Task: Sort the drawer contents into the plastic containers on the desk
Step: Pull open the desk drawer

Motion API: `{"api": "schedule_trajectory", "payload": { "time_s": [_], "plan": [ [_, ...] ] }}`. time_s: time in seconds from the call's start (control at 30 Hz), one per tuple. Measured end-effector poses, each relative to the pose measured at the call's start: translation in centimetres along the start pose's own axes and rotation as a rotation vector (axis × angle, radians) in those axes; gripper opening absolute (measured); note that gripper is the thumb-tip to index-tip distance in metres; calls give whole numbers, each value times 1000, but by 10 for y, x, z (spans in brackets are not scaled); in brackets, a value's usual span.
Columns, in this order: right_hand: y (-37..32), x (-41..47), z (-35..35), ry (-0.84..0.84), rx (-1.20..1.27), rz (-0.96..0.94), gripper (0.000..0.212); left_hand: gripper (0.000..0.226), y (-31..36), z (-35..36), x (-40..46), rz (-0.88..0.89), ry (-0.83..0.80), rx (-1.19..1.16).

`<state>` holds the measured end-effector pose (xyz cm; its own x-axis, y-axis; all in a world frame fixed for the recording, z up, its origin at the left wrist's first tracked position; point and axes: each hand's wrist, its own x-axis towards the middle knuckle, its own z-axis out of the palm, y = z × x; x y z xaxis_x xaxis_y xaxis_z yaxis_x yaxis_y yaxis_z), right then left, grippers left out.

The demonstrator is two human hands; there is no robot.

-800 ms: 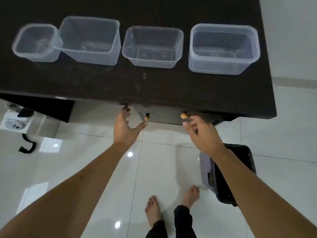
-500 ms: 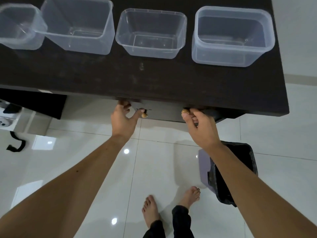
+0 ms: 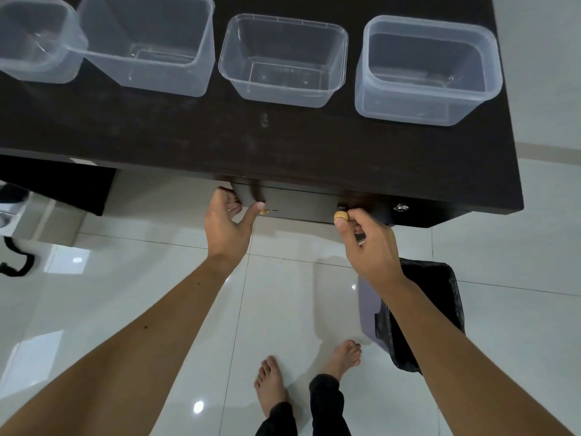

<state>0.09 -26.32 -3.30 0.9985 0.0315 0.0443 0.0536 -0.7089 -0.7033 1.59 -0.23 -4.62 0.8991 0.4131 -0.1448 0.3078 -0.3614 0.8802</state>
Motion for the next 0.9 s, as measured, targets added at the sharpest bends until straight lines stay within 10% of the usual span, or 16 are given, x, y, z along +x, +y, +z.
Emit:
{"api": "schedule_trajectory", "payload": {
  "time_s": [0.9],
  "plan": [
    [-7, -128, 3, 27, -17, -14, 23, 35, -40, -56, -99, -21, -145, 94]
  ]
}}
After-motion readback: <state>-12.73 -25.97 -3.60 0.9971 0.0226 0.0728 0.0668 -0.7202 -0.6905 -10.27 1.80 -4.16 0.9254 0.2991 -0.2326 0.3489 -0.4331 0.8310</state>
